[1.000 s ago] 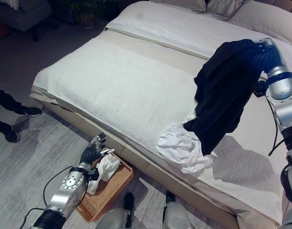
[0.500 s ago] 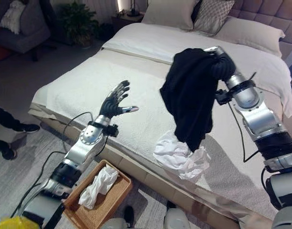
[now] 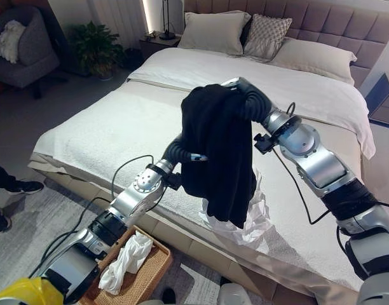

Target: Pick up clothes into the bucket

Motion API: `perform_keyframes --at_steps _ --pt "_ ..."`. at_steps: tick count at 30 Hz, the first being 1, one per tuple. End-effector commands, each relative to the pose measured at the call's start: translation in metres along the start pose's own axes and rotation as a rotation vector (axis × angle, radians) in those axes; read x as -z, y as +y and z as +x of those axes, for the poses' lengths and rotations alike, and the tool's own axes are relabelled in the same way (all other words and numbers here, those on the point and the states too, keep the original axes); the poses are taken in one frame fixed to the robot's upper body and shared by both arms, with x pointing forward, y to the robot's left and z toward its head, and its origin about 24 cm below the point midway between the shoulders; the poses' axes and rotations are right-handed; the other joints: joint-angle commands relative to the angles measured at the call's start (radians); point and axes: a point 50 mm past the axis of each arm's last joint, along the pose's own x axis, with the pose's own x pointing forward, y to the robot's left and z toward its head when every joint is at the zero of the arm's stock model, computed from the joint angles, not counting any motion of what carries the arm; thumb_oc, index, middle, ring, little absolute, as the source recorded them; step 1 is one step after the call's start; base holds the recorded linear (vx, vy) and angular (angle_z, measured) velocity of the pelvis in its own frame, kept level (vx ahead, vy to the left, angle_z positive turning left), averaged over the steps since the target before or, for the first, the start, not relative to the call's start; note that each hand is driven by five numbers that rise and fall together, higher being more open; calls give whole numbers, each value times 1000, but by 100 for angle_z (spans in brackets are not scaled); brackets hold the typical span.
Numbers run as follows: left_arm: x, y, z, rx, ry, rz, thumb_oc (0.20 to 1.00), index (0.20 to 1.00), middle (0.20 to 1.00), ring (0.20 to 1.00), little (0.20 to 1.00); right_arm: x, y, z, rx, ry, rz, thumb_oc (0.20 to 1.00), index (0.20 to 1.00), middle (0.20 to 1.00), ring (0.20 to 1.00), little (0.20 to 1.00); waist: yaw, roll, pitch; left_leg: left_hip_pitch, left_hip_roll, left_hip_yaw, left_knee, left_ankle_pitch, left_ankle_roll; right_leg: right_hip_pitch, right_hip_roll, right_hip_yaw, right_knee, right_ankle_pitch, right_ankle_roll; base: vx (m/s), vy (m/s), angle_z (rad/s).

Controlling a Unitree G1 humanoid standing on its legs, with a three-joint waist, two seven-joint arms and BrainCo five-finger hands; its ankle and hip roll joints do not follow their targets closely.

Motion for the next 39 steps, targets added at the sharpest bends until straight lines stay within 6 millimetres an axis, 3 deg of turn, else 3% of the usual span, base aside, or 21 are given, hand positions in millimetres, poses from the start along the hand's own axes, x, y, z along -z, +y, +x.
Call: perform_keyframes --at_steps 1,8,9,10,18,19,20,21,25,28,32,34,36,37,38,39 --pt "-16 -23 19 145 -23 -66 1000 1000 1000 1000 1000 -44 -1 15 -21 -212 36 200 200 200 200 200 1 -30 -70 -49 -18 -13 91 -93 -4 39 -50 -42 7 -27 54 0 0 0" --pt "-11 -46 11 368 85 -314 1000 1000 1000 1000 1000 -43 12 19 -86 -214 87 200 200 200 200 200 -7 -21 -77 -45 -18 -10 88 -92 -7 40 -51 -47 7 -27 58 0 0 0" --pt "-7 -49 9 379 106 -337 755 755 755 755 755 -43 13 20 -91 -214 90 200 200 200 200 200 -8 -22 -77 -45 -18 -10 89 -92 -8 39 -51 -46 7 -27 58 0 0 0" --pt "-7 -49 9 379 106 -337 213 213 213 213 213 -43 13 20 -92 -214 90 200 200 200 200 200 -8 -22 -77 -45 -18 -10 89 -92 -8 39 -51 -46 8 -27 58 0 0 0" --pt "12 -39 -4 294 114 -565 200 200 200 200 200 -28 12 14 -34 -179 105 200 200 200 200 200 -4 -24 -75 -38 -17 -9 88 -97 -4 40 -52 -46 16 -32 57 2 -3 -2" --pt "13 -35 -5 269 103 -577 200 200 200 200 200 -26 11 12 -18 -173 106 379 379 379 379 379 -3 -24 -75 -39 -16 -9 89 -97 -4 40 -52 -46 17 -34 56 3 -10 -7" --pt "12 -30 -6 239 84 -587 200 200 200 200 200 -23 8 8 8 -167 111 649 649 649 649 649 -2 -24 -73 -39 -16 -9 90 -98 -3 39 -54 -48 19 -34 56 0 0 0" --pt "13 -24 -8 206 69 -595 200 200 200 200 200 -18 6 3 44 -158 132 1000 1000 1000 1000 1000 -1 -23 -71 -39 -16 -9 91 -99 -2 39 -55 -49 22 -35 56 0 0 0" --pt "12 -8 -19 139 24 -609 200 200 200 200 200 -7 -5 -15 150 -135 158 1000 1000 1000 1000 1000 4 -21 -70 -42 -16 -11 93 -102 1 38 -55 -52 24 -38 55 0 0 0" --pt "15 22 -45 21 -31 -607 200 200 200 200 200 17 -13 -44 319 -70 211 1000 1000 1000 1000 1000 13 -12 -67 -43 -17 -12 92 -104 3 37 -53 -58 22 -43 51 0 0 0" --pt "6 70 -87 -116 -98 -476 200 200 200 200 200 45 -16 -78 468 34 268 1000 1000 1000 1000 1000 28 -7 -59 -50 -14 -14 99 -107 3 36 -52 -60 21 -46 48 0 0 0" --pt "4 79 -98 -152 -107 -446 200 200 200 200 200 52 -14 -84 494 61 275 1000 1000 1000 1000 1000 31 -8 -59 -52 -15 -14 103 -109 3 36 -51 -61 19 -47 48 0 0 0" --pt "-3 105 -129 -302 -170 -383 200 200 200 200 200 74 -11 -111 588 174 275 1000 1000 1000 1000 1000 44 -6 -50 -59 -15 -19 110 -110 1 35 -49 -63 16 -49 44 0 0 0" --pt "-3 105 -130 -303 -169 -382 200 200 200 200 200 74 -10 -111 587 175 275 1000 1000 1000 1000 1000 43 -6 -51 -59 -15 -19 111 -110 1 35 -49 -64 16 -49 44 -1 -1 6" --pt "-9 115 -147 -396 -216 -324 200 200 200 200 200 91 -1 -132 666 260 302 1000 1000 1000 1000 1000 47 -3 -44 -65 -15 -23 113 -109 0 34 -47 -66 16 -52 43 1 1 7" --pt "-9 115 -148 -397 -214 -323 200 200 200 200 200 91 -1 -132 665 261 303 1000 1000 1000 1000 1000 46 -4 -45 -65 -15 -23 114 -109 0 34 -47 -67 16 -52 43 -21 5 7"
